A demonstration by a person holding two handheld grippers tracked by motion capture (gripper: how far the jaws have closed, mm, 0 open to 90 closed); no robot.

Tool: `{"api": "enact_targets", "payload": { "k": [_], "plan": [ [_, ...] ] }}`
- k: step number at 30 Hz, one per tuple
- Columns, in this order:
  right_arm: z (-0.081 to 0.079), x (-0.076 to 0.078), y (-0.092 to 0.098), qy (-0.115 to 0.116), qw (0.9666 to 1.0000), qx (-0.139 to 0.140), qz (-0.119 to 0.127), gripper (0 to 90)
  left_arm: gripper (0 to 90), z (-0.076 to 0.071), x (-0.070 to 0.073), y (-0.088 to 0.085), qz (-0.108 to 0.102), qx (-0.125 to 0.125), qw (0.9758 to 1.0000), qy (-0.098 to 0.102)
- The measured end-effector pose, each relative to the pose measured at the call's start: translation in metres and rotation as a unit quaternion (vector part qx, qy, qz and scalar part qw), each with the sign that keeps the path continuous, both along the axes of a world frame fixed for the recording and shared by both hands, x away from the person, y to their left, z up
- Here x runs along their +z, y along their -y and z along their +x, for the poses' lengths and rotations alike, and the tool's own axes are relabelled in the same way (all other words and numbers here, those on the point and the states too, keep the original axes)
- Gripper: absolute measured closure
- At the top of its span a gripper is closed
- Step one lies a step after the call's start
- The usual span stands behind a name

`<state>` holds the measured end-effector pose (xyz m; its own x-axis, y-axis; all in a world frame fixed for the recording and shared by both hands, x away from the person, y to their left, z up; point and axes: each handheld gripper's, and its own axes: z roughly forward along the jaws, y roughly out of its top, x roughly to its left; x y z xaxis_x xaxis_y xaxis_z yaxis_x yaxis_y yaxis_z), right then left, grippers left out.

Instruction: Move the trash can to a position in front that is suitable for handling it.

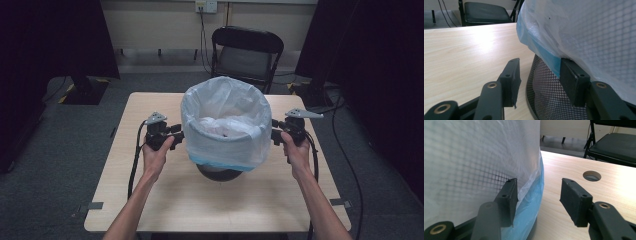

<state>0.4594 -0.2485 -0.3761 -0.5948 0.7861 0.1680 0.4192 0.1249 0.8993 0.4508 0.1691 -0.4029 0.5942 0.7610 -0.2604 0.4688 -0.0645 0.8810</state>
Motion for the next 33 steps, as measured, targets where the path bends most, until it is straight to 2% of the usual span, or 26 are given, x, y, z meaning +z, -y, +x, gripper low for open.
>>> {"api": "enact_targets", "payload": {
  "k": [2, 4, 6, 7, 10, 15, 17, 19, 23, 27, 29, 33],
  "plan": [
    [-0.002, 0.000, 0.000, 0.000, 1.0000, 0.001, 0.000, 48.6, 50.9, -0.005, 0.001, -0.001, 0.002, -0.003, 1.0000, 0.001],
    [-0.008, -0.001, 0.000, 0.001, 1.0000, 0.007, 0.004, 49.1, 51.0, -0.014, 0.000, -0.004, -0.018, -0.010, 0.9998, 0.004],
    [-0.012, -0.001, 0.002, -0.001, 0.9999, 0.014, 0.006, 49.1, 50.4, -0.017, 0.000, -0.005, -0.019, -0.013, 0.9997, 0.004],
    [-0.014, -0.001, 0.002, -0.002, 0.9998, 0.018, 0.007, 49.1, 49.7, -0.024, 0.000, -0.006, -0.018, -0.018, 0.9997, 0.006],
    [-0.017, -0.001, 0.003, -0.002, 0.9997, 0.023, 0.007, 49.5, 49.6, -0.030, 0.000, -0.007, -0.019, -0.022, 0.9996, 0.006],
    [-0.028, -0.002, 0.001, -0.004, 0.9993, 0.035, 0.014, 51.7, 50.7, -0.046, 0.002, -0.008, -0.001, -0.017, 0.9997, 0.015],
    [-0.032, -0.002, 0.000, -0.007, 0.9989, 0.043, 0.014, 52.0, 50.6, -0.053, 0.003, -0.011, 0.000, -0.024, 0.9996, 0.017],
    [-0.036, -0.001, 0.000, -0.010, 0.9985, 0.052, 0.014, 51.8, 49.2, -0.057, 0.002, -0.014, -0.003, -0.027, 0.9996, 0.012],
    [-0.044, -0.002, -0.001, -0.015, 0.9972, 0.070, 0.021, 50.8, 48.4, -0.066, 0.002, -0.017, -0.002, -0.029, 0.9994, 0.018],
    [-0.053, -0.001, -0.001, -0.016, 0.9966, 0.079, 0.017, 51.1, 49.3, -0.075, 0.002, -0.018, -0.003, -0.036, 0.9991, 0.020],
    [-0.058, -0.001, 0.000, -0.014, 0.9960, 0.087, 0.015, 54.5, 49.2, -0.079, 0.001, -0.019, -0.008, -0.040, 0.9990, 0.018],
    [-0.066, -0.001, -0.001, -0.010, 0.9954, 0.094, 0.013, 54.4, 49.2, -0.086, 0.001, -0.022, -0.008, -0.043, 0.9989, 0.017]
  ]
}}
